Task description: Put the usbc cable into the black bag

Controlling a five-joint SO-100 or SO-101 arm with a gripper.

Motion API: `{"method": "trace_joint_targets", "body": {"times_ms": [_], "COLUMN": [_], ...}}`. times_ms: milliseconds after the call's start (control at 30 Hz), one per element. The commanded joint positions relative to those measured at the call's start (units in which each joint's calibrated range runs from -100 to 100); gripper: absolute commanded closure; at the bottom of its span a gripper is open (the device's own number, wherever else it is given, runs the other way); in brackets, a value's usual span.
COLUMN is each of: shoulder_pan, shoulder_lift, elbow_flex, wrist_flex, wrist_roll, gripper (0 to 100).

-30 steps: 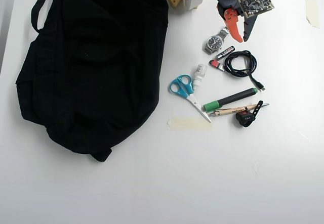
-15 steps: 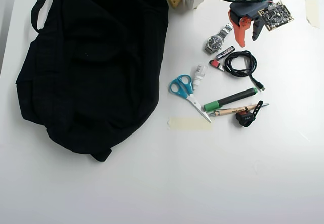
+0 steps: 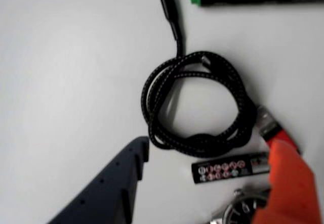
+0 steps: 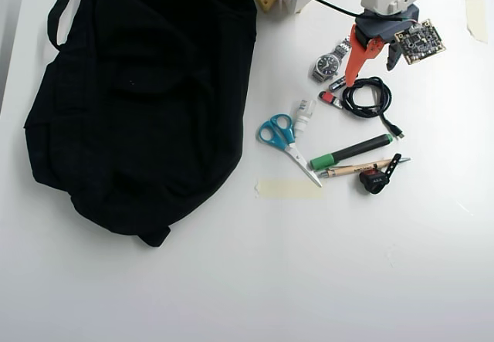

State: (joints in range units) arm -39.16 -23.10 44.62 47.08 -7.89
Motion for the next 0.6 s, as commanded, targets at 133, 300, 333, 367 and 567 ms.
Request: {"method": "trace_joint_targets", "body": {"times_ms": [133,300,333,367,567], "shoulder_pan": [-0.41,0.04,0.19,0.19,0.71], "shoulder_lift": [1.36,1.36,1.36,1.28,1.36], "elbow_flex": [1.83,5.15,5.42,5.51,5.78], "wrist_flex": [-7.29,-10.91,-11.68,-12.28,-13.83], "wrist_roll": [0.23,0.23,0.23,0.23,-0.24], "gripper": [69,69,69,69,69]}}
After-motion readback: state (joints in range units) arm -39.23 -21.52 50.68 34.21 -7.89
